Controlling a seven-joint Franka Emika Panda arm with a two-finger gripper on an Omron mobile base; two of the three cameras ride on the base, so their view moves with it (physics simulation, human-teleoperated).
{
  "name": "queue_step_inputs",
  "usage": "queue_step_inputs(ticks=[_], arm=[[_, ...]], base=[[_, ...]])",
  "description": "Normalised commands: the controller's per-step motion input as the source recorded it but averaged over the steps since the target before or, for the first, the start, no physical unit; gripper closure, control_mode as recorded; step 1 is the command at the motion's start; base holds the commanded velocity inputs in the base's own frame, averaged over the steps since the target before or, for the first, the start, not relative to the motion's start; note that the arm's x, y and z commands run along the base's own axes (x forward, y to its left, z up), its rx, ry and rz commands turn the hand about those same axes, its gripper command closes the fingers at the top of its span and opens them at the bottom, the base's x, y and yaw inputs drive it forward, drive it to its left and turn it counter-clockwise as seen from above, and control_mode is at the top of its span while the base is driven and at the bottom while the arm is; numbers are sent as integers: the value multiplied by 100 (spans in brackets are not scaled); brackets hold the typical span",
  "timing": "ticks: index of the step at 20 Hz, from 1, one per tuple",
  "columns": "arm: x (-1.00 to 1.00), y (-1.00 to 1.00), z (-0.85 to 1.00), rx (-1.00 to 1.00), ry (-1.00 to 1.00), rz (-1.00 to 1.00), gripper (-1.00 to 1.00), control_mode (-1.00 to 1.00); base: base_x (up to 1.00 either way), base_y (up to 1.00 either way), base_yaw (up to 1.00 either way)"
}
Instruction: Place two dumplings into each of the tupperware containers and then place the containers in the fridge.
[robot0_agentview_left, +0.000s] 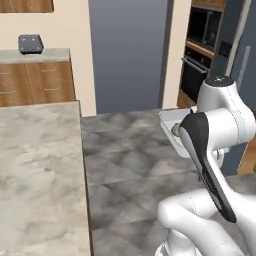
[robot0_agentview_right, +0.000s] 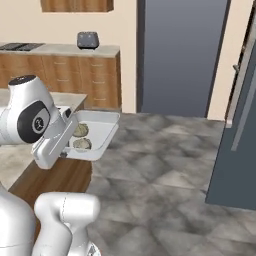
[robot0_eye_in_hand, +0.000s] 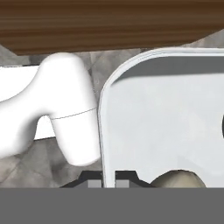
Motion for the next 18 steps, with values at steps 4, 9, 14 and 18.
queue_step_inputs(ticks=[4,9,14,18], arm=[[0,0,0,0,0,0,100,100],[0,0,0,0,0,0,100,100],[0,0,0,0,0,0,100,100],[0,0,0,0,0,0,100,100]], base=[[100,-13,-8],[100,-12,-20],[76,16,-54],[54,56,-70]])
